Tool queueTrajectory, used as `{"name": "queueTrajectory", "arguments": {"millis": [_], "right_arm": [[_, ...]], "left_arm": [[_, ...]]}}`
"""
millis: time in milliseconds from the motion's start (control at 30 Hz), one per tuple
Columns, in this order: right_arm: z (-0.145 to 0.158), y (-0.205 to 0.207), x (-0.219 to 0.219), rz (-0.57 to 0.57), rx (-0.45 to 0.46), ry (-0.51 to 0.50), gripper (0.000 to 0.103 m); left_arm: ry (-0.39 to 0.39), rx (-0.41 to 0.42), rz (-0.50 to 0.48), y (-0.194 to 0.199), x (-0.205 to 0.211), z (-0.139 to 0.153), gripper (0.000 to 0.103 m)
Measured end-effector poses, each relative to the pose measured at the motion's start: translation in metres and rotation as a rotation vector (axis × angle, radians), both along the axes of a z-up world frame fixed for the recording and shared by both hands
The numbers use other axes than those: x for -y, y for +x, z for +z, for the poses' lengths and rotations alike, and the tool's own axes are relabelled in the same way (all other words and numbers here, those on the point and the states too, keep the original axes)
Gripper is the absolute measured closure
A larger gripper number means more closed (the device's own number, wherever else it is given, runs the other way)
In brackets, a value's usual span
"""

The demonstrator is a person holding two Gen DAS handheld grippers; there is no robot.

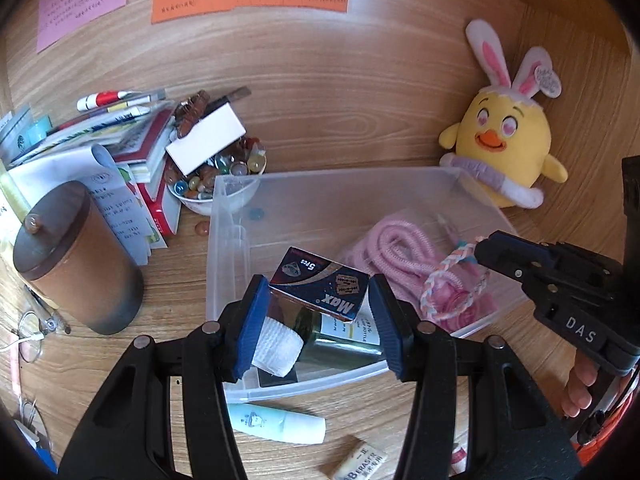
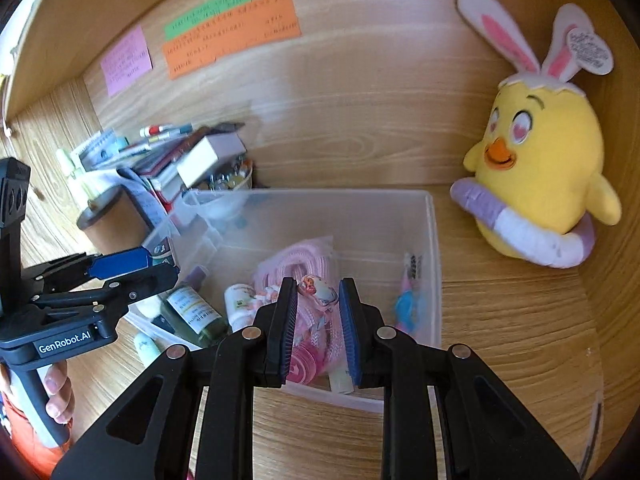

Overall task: Organize objects
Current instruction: 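Lower the Max box and bracelet into the clear box, open both grippers, then grasp the white ointment tube with the left gripper while the right grasps the red-capped beige tube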

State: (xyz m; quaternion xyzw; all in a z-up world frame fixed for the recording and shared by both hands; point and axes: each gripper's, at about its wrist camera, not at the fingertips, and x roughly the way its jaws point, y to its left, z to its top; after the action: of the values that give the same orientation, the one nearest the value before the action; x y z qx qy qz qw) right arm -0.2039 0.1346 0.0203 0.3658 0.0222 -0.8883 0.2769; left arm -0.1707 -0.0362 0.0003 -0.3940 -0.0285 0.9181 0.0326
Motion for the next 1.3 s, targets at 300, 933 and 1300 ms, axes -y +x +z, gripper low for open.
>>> {"name": "queueTrajectory", "arguments": {"millis": [300,933,1300], "right_arm": [[-0.003,0.002,0.004,0.022,0.010,0.030,0.062],[0.014,0.087,-0.022,0.054,-0.065,0.027,0.022],[-0.029,0.129,-0.018,0.102,0.010,0.100,0.022]], "left_arm": [[0.005,-0.010,0.002,0.005,0.004,0.000,0.034],[-0.047,-0.042,-0.026,0.078,0.006,0.009,0.006],[-0.092,0.054,-0.054,0.125,0.007,-0.038,0.006]]}}
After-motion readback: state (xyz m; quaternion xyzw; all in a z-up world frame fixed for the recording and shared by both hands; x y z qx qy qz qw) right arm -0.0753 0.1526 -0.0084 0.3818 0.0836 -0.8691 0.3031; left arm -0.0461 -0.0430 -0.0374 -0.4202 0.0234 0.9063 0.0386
